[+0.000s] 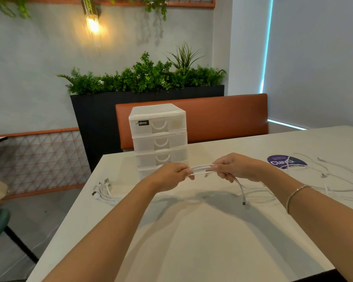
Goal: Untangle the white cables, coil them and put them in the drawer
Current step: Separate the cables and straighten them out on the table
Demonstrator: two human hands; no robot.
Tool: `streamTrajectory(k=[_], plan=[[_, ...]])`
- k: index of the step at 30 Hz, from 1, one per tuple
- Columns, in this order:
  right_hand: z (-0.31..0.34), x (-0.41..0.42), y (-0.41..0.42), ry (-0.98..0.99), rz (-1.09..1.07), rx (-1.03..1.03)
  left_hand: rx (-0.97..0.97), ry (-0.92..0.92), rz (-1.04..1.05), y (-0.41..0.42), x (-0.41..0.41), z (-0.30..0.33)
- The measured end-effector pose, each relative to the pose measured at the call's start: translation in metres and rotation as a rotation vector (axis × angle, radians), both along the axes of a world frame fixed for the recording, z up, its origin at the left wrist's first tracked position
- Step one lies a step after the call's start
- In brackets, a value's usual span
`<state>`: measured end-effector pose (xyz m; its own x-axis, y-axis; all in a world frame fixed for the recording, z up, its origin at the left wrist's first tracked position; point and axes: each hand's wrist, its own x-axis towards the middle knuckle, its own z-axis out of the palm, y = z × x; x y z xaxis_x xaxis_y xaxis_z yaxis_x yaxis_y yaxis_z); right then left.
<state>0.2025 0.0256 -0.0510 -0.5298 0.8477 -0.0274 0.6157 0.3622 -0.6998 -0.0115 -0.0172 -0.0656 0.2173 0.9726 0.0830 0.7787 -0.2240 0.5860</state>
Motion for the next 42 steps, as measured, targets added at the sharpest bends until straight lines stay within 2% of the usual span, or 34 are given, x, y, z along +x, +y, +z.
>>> streamTrajectory(k=[3, 7, 10, 13, 16, 20, 25, 29, 38, 42], plan=[[-0.003, -0.007, -0.003, 0.05, -0.033, 0.009, 0.069, -0.006, 0.047, 0.001, 0.002, 0.002], [0.002, -0.022, -0.019, -0.129, 0.088, -0.082, 0.084, -0.087, 0.074, 0.006, -0.005, 0.001], [0.015, -0.022, -0.018, -0.151, 0.03, -0.041, 0.065, -0.126, 0.032, 0.004, -0.008, 0.003], [0.018, -0.02, -0.01, -0.063, -0.113, 0.078, 0.009, -0.06, -0.06, -0.001, -0.008, 0.007], [0.013, -0.023, -0.01, -0.013, -0.146, 0.07, 0.016, 0.076, -0.074, -0.003, -0.009, 0.012], [0.014, -0.024, -0.014, -0.13, -0.099, 0.113, 0.023, 0.231, -0.038, -0.007, -0.023, 0.01], [0.011, -0.01, -0.007, -0.286, -0.148, 0.191, -0.054, 0.343, 0.122, -0.012, -0.08, -0.001], [0.001, -0.003, -0.003, -0.282, -0.161, 0.183, -0.109, 0.449, 0.224, -0.023, -0.115, 0.002], [-0.005, -0.02, 0.005, -0.286, -0.133, 0.218, 0.068, 0.667, 0.259, -0.032, -0.13, 0.005], [-0.004, -0.017, 0.005, -0.286, -0.115, 0.211, 0.064, 0.707, 0.268, -0.033, -0.145, -0.003]])
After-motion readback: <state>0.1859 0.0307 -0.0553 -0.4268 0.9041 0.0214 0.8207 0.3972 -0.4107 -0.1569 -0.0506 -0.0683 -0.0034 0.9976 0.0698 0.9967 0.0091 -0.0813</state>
